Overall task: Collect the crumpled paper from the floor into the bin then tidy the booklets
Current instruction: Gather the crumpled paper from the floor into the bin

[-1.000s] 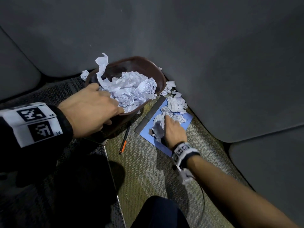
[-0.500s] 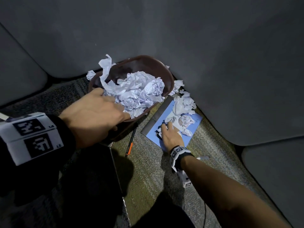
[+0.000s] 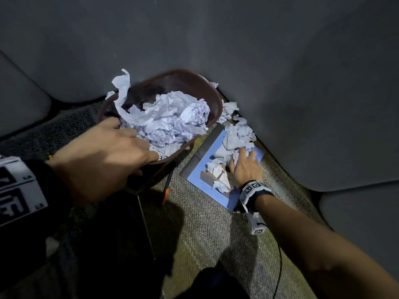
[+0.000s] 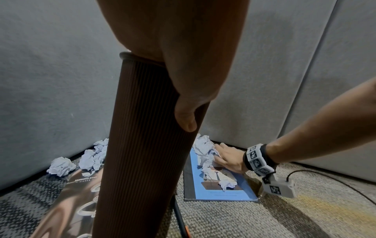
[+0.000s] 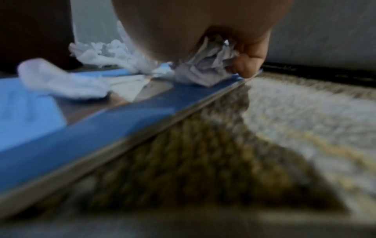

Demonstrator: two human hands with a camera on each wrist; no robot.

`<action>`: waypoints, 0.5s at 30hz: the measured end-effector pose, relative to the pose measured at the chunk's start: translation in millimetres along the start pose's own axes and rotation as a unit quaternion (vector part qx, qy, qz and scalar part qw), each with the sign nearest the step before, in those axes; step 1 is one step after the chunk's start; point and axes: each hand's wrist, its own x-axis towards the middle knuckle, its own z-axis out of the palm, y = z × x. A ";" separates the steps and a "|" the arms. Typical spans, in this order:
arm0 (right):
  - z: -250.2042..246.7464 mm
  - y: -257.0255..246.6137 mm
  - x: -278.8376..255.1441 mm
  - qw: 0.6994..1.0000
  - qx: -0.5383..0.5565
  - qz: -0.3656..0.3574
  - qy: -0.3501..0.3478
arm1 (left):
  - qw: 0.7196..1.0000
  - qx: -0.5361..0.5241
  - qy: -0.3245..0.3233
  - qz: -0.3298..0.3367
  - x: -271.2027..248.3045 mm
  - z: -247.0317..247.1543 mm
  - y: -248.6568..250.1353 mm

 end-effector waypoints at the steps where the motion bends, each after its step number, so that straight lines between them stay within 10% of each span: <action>1: 4.7 -3.6 -1.5 1.000 -0.003 0.003 -0.001 | 1.000 -0.004 0.001 -0.001 0.1 1.2 -0.3; 8: -14.3 -5.7 11.3 0.995 0.063 -0.037 -0.072 | 1.000 -0.026 0.000 0.001 2.3 -6.5 6.9; 12: -92.1 -26.6 6.2 0.964 0.261 -0.043 0.040 | 0.999 0.017 -0.049 -0.016 9.8 -15.1 13.3; 15: -190.3 -66.6 -7.6 0.928 0.308 -0.185 0.104 | 0.995 0.061 -0.076 -0.026 13.3 -12.6 16.4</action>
